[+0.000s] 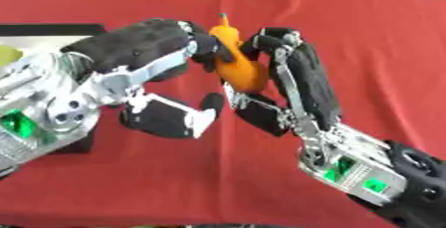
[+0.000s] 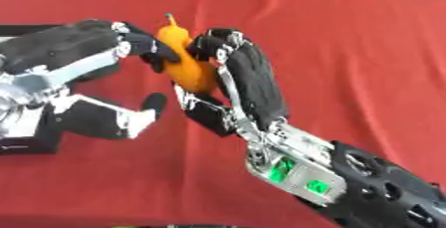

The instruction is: Pick up the objects with one hand, pass them to the other hand, and then place them into the box on the other side of the table.

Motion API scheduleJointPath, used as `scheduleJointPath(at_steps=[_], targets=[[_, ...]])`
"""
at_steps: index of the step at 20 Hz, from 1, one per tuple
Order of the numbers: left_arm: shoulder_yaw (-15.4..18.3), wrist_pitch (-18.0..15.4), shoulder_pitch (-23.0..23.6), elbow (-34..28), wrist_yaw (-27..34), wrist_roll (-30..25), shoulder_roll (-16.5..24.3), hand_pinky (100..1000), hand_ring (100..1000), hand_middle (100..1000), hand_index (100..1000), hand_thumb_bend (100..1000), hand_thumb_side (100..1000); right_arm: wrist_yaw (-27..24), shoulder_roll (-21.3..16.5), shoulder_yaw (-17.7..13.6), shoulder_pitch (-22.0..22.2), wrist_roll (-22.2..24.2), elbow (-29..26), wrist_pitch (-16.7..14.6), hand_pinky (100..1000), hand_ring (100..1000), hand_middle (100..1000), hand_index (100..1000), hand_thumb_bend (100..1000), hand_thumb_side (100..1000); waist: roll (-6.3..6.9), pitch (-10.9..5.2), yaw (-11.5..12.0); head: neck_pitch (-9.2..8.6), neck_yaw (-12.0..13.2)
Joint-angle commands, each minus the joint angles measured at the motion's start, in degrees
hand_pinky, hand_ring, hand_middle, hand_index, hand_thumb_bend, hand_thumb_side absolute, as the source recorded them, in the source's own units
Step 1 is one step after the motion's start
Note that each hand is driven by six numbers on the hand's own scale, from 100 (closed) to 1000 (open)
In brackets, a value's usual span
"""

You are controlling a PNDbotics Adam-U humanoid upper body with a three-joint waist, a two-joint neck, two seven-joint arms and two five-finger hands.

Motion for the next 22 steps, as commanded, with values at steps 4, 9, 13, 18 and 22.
scheduleJointPath(at_steps=[4, 9, 13, 18, 22], targets=[[1.37, -0.88, 2.06, -0.34, 2.41, 4.75, 4.3, 865, 741, 732, 952, 100, 354, 1.19, -0.35, -0.17, -0.42, -15.21, -0.89, 16.07, 255, 584, 362, 481, 100, 100, 0.22, -0.78, 0.04, 0.15, -0.77], [1.82, -0.28, 3.71, -0.34, 3.54, 6.73, 5.35, 859, 735, 726, 957, 100, 385, 1.74, -0.22, 0.24, -0.31, -15.21, -0.89, 16.58, 247, 583, 361, 481, 100, 100, 0.01, -0.68, 0.06, 0.02, -1.26], [1.96, -0.21, 4.52, -0.34, 4.45, 7.92, 5.69, 848, 724, 714, 955, 100, 400, 2.12, -0.11, 0.68, -0.27, -15.21, -0.89, 16.66, 244, 583, 362, 481, 100, 100, -0.11, -0.54, 0.08, 0.07, -1.52], [1.95, -0.41, 5.52, -0.34, 5.24, 9.91, 6.18, 845, 719, 711, 960, 100, 393, 2.87, -0.07, 1.29, -0.05, -15.21, -0.89, 16.72, 240, 582, 361, 480, 100, 100, -0.18, -0.45, 0.03, 0.02, -1.64], [1.62, -0.81, 6.14, -0.34, 5.0, 9.73, 6.53, 851, 728, 719, 964, 100, 456, 3.62, -0.13, 1.84, 0.05, -15.21, -0.89, 16.2, 247, 583, 362, 481, 100, 100, -0.23, -0.43, -0.07, -0.07, -1.65]])
